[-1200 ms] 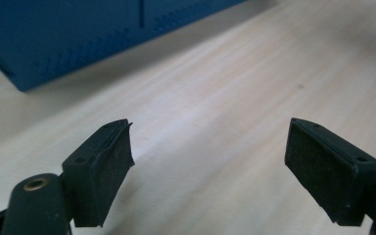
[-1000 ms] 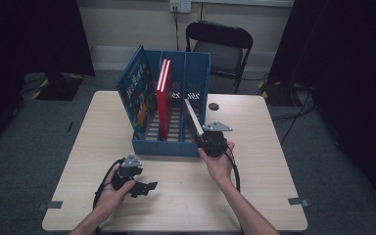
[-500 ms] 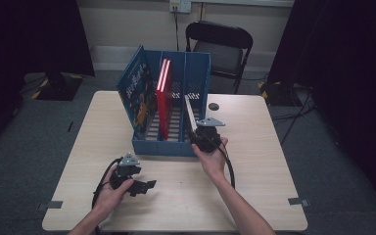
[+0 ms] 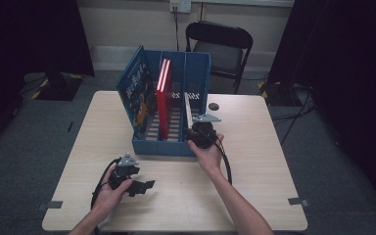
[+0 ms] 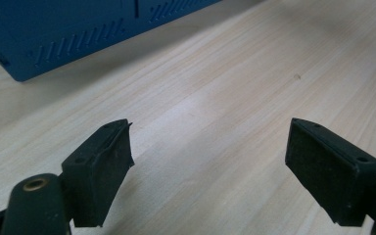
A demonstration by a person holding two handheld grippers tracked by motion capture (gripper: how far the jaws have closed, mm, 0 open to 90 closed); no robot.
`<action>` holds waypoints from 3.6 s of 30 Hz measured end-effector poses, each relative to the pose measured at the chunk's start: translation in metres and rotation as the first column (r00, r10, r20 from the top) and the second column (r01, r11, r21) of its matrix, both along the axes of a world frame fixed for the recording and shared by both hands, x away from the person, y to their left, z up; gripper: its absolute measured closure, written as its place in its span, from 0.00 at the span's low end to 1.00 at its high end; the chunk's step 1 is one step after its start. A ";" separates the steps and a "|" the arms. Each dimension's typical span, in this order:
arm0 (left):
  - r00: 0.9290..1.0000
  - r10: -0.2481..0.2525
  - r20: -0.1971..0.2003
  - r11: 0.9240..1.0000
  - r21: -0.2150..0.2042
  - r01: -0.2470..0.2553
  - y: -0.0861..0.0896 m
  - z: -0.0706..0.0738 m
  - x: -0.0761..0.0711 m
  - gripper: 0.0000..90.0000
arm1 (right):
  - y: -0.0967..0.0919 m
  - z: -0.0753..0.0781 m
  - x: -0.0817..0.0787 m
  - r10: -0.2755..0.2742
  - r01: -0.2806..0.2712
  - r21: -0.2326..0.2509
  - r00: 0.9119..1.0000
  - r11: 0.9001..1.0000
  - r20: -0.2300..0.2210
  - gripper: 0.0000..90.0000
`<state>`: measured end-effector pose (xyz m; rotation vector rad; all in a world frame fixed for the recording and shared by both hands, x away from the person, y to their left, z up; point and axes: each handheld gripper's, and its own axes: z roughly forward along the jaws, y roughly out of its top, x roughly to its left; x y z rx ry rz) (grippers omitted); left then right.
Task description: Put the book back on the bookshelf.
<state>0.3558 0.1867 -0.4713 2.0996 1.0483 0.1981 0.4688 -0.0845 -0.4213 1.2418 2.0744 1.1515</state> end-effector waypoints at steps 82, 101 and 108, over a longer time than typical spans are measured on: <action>1.000 0.002 0.004 1.000 0.006 -0.002 0.005 -0.001 0.006 0.19 | -0.003 0.023 0.024 0.048 -0.043 0.082 0.997 0.996 -0.064 0.51; 0.999 0.030 0.038 1.000 -0.002 -0.030 0.015 0.002 0.008 0.19 | -0.044 0.041 -0.021 0.089 -0.090 0.096 0.996 0.991 0.012 0.39; 0.996 0.047 0.074 0.999 0.004 -0.048 0.017 0.006 0.005 0.18 | -0.060 0.042 -0.040 0.095 -0.095 0.067 0.995 0.993 0.008 0.32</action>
